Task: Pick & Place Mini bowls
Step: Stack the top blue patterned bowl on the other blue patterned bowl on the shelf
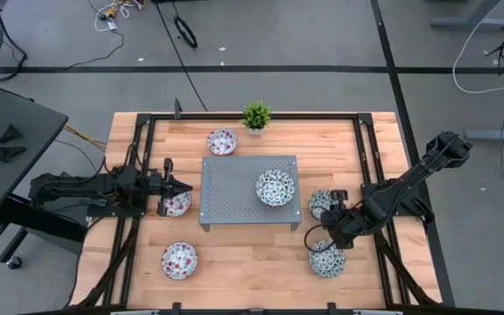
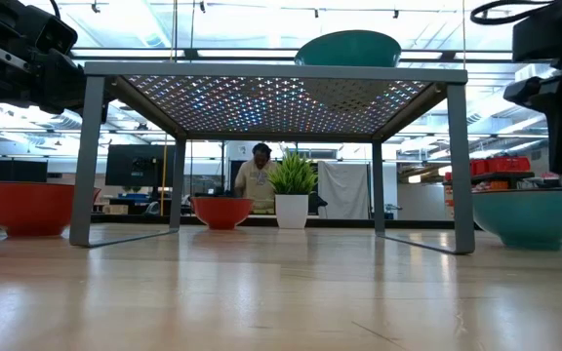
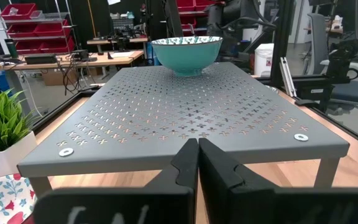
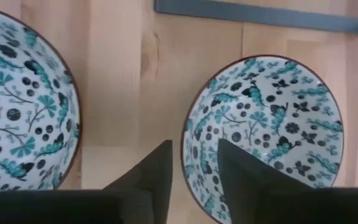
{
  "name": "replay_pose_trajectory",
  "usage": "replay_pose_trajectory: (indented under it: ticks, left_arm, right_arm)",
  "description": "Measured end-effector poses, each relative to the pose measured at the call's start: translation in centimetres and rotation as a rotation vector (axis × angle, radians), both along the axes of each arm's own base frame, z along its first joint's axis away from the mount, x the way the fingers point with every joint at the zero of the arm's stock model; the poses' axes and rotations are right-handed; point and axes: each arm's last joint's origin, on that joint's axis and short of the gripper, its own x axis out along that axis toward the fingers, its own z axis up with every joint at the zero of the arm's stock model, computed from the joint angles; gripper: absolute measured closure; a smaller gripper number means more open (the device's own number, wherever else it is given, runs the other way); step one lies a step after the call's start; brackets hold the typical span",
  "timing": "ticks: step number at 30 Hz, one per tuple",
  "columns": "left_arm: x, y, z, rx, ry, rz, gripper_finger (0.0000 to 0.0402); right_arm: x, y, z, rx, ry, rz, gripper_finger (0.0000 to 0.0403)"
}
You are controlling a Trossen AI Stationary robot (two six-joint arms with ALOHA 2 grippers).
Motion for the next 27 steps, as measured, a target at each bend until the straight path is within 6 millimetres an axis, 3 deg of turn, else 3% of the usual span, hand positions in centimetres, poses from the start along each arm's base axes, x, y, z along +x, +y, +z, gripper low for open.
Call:
replay_pose_trajectory:
  ticks: [7,18,27]
  left_arm:
    - [0.0,0.0,0.0,0.0,0.0,0.001,0.0383]
    - [0.0,0.0,0.0,0.0,0.0,0.001,0.0383]
    - [0.0,0.0,0.0,0.0,0.0,0.0,0.0383]
  right_arm:
    - [-0.6,0.7,-0.2,-0.023,-0.006,0.066,0.0238]
    - [-1.3,0.1,-1.7,-0.051,0.028,0.054,0.0234]
    - [-1.3,0.1,-2.1,-0.055,0.022,0.095,0.0282]
